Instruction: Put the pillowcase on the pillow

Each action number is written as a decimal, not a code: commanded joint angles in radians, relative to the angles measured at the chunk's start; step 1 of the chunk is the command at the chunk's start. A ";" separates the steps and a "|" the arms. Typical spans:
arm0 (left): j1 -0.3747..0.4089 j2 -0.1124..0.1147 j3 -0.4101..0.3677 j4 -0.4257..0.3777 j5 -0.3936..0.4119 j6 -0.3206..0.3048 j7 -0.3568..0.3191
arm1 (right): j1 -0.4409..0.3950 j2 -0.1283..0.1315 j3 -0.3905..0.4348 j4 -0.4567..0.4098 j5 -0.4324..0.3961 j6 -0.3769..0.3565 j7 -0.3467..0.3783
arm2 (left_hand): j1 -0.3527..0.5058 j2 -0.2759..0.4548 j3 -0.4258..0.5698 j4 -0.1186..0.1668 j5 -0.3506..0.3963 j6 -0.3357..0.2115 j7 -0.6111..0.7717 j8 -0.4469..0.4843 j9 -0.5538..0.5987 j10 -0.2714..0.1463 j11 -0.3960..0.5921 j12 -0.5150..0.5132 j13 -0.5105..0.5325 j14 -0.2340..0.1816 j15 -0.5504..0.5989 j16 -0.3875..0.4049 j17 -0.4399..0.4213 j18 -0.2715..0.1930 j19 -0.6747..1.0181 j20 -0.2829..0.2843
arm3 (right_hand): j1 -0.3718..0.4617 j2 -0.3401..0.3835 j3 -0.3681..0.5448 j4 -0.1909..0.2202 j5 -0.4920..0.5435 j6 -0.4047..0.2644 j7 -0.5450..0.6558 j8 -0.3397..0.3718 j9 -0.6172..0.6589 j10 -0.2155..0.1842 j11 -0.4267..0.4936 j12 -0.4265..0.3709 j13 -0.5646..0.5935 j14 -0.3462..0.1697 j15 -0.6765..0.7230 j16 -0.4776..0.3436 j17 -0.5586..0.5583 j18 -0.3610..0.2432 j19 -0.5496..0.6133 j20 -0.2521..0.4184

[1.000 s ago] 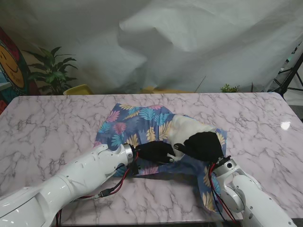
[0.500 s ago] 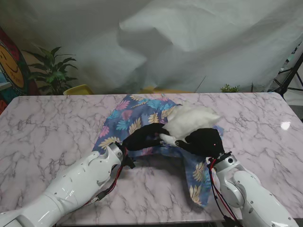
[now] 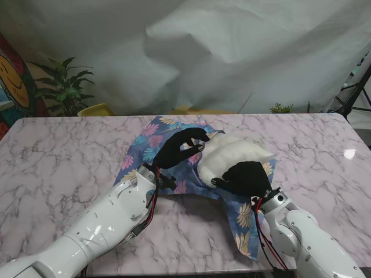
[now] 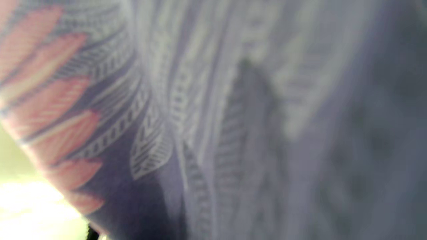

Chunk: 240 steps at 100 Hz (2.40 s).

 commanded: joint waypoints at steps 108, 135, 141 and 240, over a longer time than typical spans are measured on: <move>-0.366 -0.143 0.439 0.425 0.123 -0.125 -0.230 | -0.021 -0.011 0.001 -0.042 0.044 -0.051 0.042 | -0.050 -0.310 1.080 -0.183 0.012 0.054 -0.284 -0.149 0.070 0.035 -0.169 -0.257 -0.145 -0.083 -0.160 -0.353 -0.185 -0.238 -0.632 -0.338 | -0.057 0.040 -0.003 0.006 0.072 -0.001 0.118 0.031 0.044 0.048 0.167 0.018 -0.015 -0.513 0.147 0.085 0.043 -0.024 0.258 0.007; -0.391 -0.170 0.483 0.519 -0.026 -0.141 -0.447 | -0.068 -0.011 0.057 -0.093 0.033 -0.025 0.054 | -0.163 -0.141 0.862 -0.179 0.070 0.094 -0.224 -0.122 0.170 0.070 -0.150 -0.229 0.013 -0.057 -0.117 -0.315 -0.175 -0.230 -0.389 -0.233 | -0.064 0.047 -0.004 0.009 0.072 -0.005 0.117 0.032 0.044 0.046 0.166 0.018 -0.015 -0.513 0.147 0.085 0.043 -0.024 0.258 0.006; -0.391 -0.168 0.489 0.521 -0.050 -0.138 -0.490 | -0.076 -0.008 0.069 -0.105 0.018 -0.011 0.057 | -0.188 -0.098 0.804 -0.168 0.073 0.097 -0.215 -0.117 0.175 0.074 -0.156 -0.226 0.019 -0.048 -0.124 -0.304 -0.173 -0.220 -0.381 -0.232 | -0.065 0.047 -0.003 0.009 0.072 -0.005 0.117 0.032 0.044 0.047 0.166 0.017 -0.015 -0.513 0.147 0.085 0.043 -0.023 0.258 0.005; -0.309 -0.151 0.570 0.526 -0.218 -0.257 -0.580 | 0.016 0.038 0.157 -0.067 0.253 -0.101 0.717 | -0.122 0.022 0.423 -0.167 0.078 0.076 -0.174 -0.095 0.196 0.065 -0.150 -0.215 0.040 -0.062 -0.121 -0.276 -0.179 -0.262 -0.359 -0.225 | -0.101 0.338 -0.241 -0.017 0.044 -0.101 -0.183 -0.199 0.049 0.099 -0.125 -0.231 0.031 -0.004 -0.016 -0.586 -0.013 0.009 0.093 -0.451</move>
